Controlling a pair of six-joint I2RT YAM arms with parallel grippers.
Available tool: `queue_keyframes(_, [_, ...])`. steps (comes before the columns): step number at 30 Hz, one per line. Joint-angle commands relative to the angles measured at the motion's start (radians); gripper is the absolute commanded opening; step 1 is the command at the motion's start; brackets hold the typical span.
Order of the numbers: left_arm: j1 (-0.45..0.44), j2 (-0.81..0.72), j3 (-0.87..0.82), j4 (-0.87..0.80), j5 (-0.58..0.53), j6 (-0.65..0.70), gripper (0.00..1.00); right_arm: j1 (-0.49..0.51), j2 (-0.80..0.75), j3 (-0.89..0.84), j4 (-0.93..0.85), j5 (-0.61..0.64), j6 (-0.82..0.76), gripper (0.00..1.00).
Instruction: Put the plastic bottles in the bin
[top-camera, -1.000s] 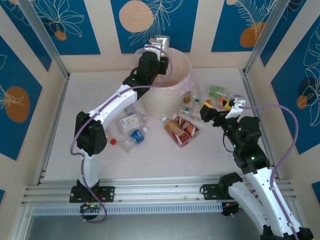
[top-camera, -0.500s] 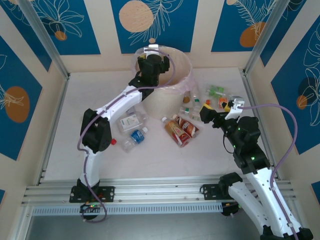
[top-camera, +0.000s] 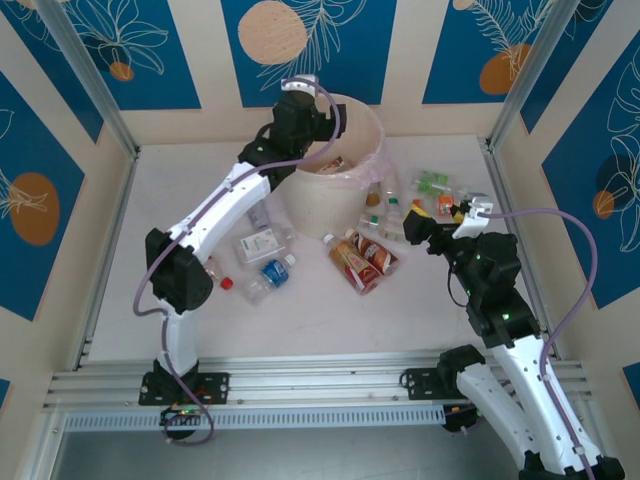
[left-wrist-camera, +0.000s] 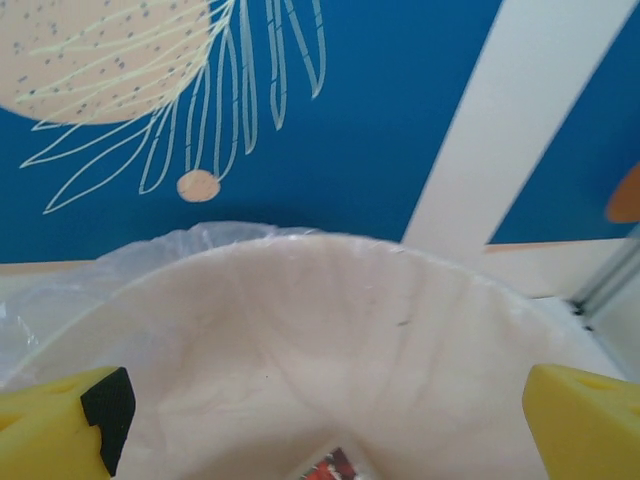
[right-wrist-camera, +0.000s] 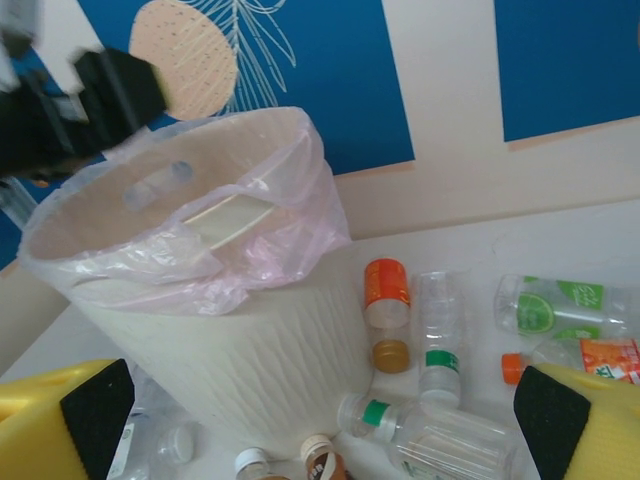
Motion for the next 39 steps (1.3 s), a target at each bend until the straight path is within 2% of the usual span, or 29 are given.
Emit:
queue_keyframes(1, [-0.001, -0.062, 0.060, -0.120, 0.126, -0.033, 1.00, -0.018, 0.024, -0.004, -0.038, 0.051, 0.025, 1.00])
queue_keyframes(6, [0.008, -0.141, 0.033, -0.194, 0.233, -0.053, 1.00, -0.067, 0.123, 0.043, -0.140, 0.025, 0.071, 1.00])
queue_keyframes(11, [0.011, -0.309, -0.215, -0.113, 0.226, -0.055, 1.00, -0.097, 0.204, 0.058, -0.170, 0.026, 0.127, 0.99])
queue_keyframes(18, [0.032, -0.576, -0.607, -0.020, 0.092, -0.095, 1.00, -0.115, 0.236, 0.023, -0.123, -0.064, 0.154, 0.99])
queue_keyframes(24, [0.124, -0.765, -0.867, -0.045, -0.011, -0.224, 1.00, -0.125, 0.314, 0.002, -0.147, -0.194, 0.143, 1.00])
queue_keyframes(28, [0.205, -0.870, -1.011, -0.031, -0.002, -0.299, 1.00, -0.124, 0.414, 0.015, -0.180, -0.289, 0.151, 0.98])
queue_keyframes(33, [0.274, -0.930, -1.109, -0.060, 0.027, -0.346, 1.00, -0.098, 0.589, 0.067, -0.242, -0.352, 0.114, 0.93])
queue_keyframes(39, [0.339, -0.964, -1.172, -0.053, 0.071, -0.378, 1.00, 0.015, 0.854, 0.225, -0.359, -0.250, 0.014, 0.93])
